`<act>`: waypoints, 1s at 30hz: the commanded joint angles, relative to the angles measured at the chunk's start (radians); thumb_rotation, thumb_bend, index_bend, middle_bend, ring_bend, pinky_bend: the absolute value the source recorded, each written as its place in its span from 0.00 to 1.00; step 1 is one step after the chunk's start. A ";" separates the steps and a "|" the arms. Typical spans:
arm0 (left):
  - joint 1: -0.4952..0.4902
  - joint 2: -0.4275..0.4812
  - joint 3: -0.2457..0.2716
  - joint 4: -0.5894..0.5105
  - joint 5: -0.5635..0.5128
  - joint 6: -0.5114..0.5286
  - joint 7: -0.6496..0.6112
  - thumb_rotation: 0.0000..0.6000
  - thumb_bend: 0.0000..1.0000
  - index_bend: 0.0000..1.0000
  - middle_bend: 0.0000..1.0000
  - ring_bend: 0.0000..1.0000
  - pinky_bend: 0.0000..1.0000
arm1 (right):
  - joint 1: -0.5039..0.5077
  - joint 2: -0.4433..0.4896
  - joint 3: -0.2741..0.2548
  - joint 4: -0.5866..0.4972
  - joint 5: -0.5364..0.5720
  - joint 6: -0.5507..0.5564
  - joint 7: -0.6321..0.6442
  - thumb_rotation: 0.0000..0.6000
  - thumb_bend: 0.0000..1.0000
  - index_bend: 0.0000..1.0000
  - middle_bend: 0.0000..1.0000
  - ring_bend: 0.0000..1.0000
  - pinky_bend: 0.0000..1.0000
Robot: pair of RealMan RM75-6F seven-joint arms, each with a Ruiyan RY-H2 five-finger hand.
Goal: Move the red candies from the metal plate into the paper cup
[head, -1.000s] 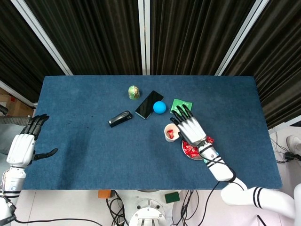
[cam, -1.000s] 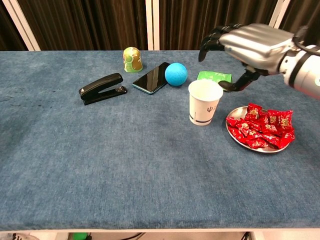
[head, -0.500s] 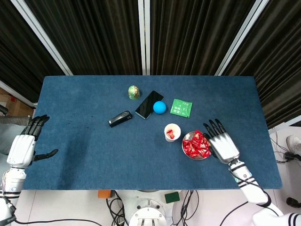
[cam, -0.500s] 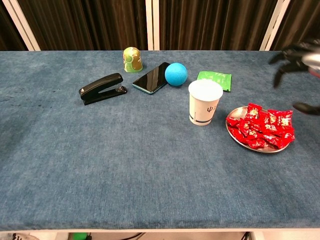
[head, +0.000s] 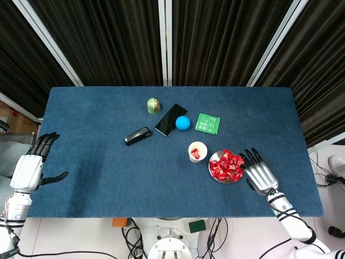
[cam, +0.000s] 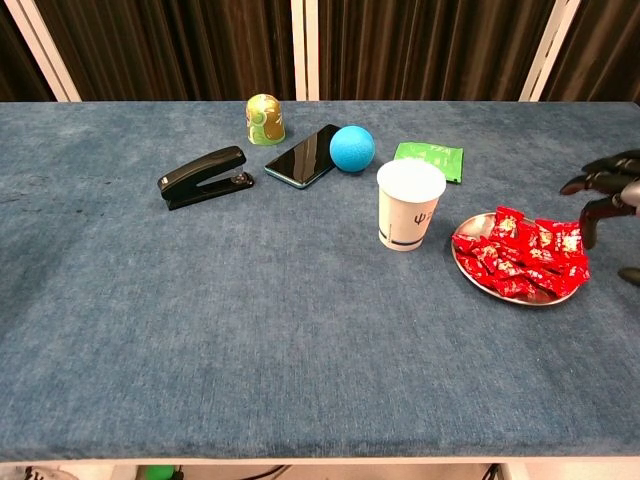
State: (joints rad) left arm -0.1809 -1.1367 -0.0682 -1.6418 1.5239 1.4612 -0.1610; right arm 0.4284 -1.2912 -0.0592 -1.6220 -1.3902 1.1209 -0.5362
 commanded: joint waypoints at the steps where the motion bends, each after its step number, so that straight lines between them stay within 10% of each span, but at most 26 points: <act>1: 0.000 0.000 -0.001 0.001 -0.002 -0.002 0.000 1.00 0.09 0.09 0.07 0.05 0.22 | 0.005 -0.018 0.005 0.018 0.008 -0.014 -0.008 1.00 0.35 0.43 0.07 0.00 0.00; 30: 0.000 -0.001 -0.001 0.009 -0.009 -0.008 -0.008 1.00 0.09 0.10 0.07 0.05 0.22 | 0.023 -0.114 0.031 0.106 0.016 -0.062 -0.028 1.00 0.38 0.56 0.07 0.00 0.00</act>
State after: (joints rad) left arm -0.1812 -1.1378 -0.0690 -1.6325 1.5153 1.4529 -0.1691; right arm 0.4514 -1.4055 -0.0279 -1.5160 -1.3746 1.0590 -0.5643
